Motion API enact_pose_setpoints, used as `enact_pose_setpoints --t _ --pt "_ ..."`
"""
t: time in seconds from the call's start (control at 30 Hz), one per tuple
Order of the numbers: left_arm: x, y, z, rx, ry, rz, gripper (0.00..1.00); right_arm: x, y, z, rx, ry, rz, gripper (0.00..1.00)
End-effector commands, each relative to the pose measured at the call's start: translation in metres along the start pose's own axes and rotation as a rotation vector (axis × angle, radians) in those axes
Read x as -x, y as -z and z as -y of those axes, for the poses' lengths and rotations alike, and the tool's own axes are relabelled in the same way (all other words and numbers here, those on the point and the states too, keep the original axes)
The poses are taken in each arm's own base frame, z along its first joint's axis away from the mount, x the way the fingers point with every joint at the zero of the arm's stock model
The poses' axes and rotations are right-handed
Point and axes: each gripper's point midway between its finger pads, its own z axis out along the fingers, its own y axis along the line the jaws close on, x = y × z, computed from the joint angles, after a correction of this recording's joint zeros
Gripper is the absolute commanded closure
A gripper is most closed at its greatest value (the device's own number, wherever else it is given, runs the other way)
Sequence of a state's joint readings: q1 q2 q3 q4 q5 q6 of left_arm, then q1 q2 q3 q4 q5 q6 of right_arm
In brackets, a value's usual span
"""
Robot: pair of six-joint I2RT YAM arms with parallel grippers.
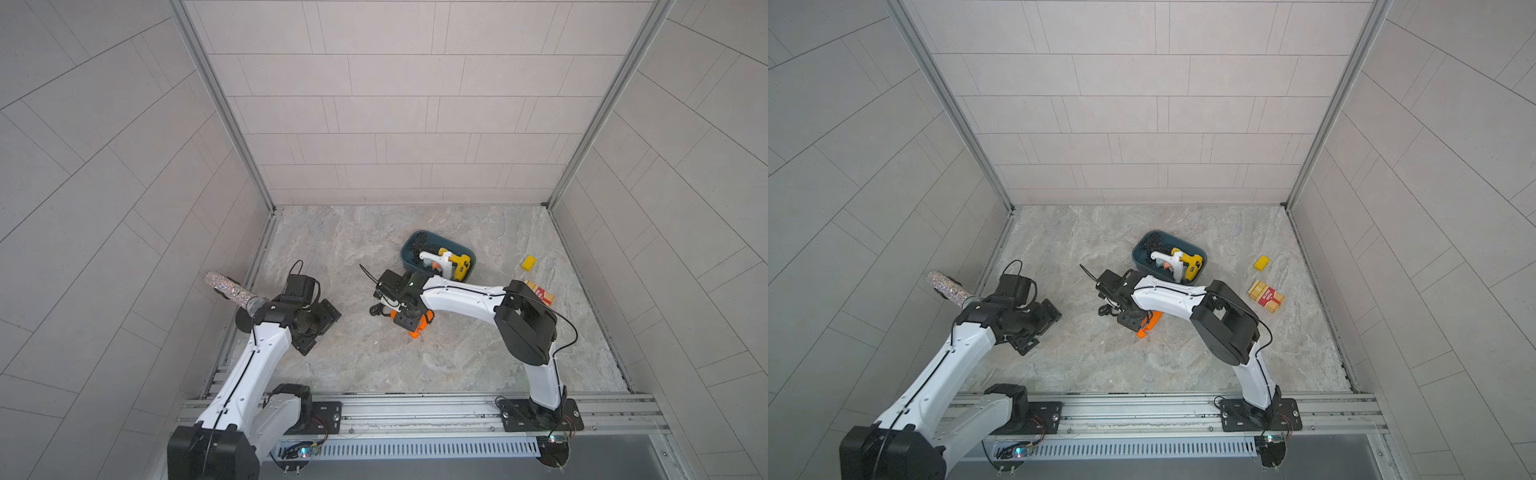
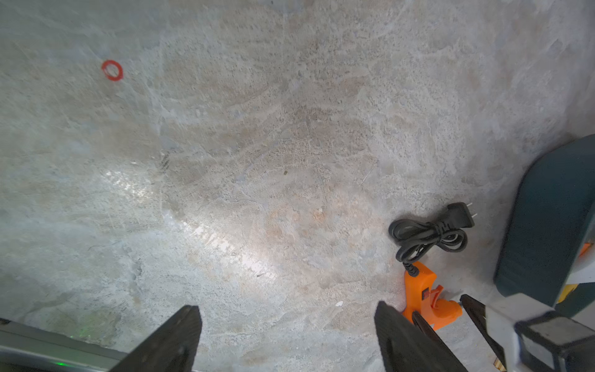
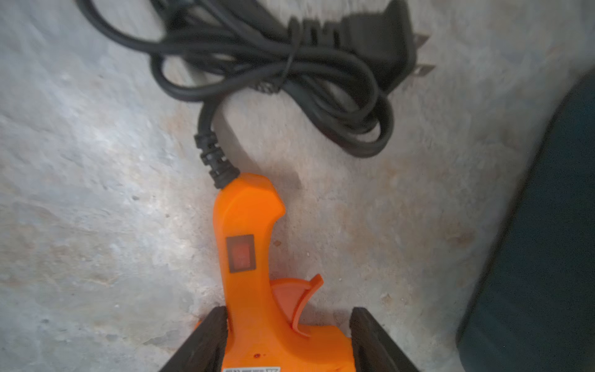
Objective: Put the hot melt glue gun into the storage box
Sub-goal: Pick up the hot melt adhesive gun from the center of the board.
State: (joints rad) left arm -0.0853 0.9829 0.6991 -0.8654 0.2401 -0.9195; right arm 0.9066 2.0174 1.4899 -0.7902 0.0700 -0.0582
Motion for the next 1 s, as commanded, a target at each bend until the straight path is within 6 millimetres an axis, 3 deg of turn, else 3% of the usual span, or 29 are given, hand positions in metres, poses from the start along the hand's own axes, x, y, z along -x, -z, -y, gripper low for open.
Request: enact_pose_setpoints --t 0.0,0.17,0.4,0.53,0.6,0.67,0.8,0.97 --pt "0.004 0.004 0.002 0.003 -0.010 0.011 0.08 -0.008 0.002 -0.006 0.055 -0.031 -0.017 0.33" --pt "0.006 0.004 0.004 0.003 -0.009 0.011 0.08 -0.008 -0.007 -0.016 0.107 -0.054 -0.050 0.31" --pt "0.008 0.007 0.007 0.006 -0.017 0.011 0.08 -0.028 -0.025 -0.007 0.126 -0.151 -0.139 0.34" --pt "0.010 0.010 0.011 0.001 -0.029 0.014 0.08 -0.041 -0.027 -0.002 0.146 -0.191 -0.164 0.44" --pt "0.012 0.014 0.016 -0.016 -0.044 0.019 0.08 -0.042 -0.022 0.000 0.160 -0.208 -0.156 0.56" --pt "0.016 0.018 0.026 -0.045 -0.063 0.022 0.08 -0.042 -0.012 0.000 0.187 -0.220 -0.136 0.68" --pt "0.023 0.030 0.051 -0.118 -0.114 0.029 0.08 -0.035 0.023 -0.004 0.276 -0.243 -0.085 0.81" --pt "0.032 0.055 0.094 -0.238 -0.204 0.036 0.08 -0.016 0.094 -0.015 0.537 -0.310 0.045 0.89"
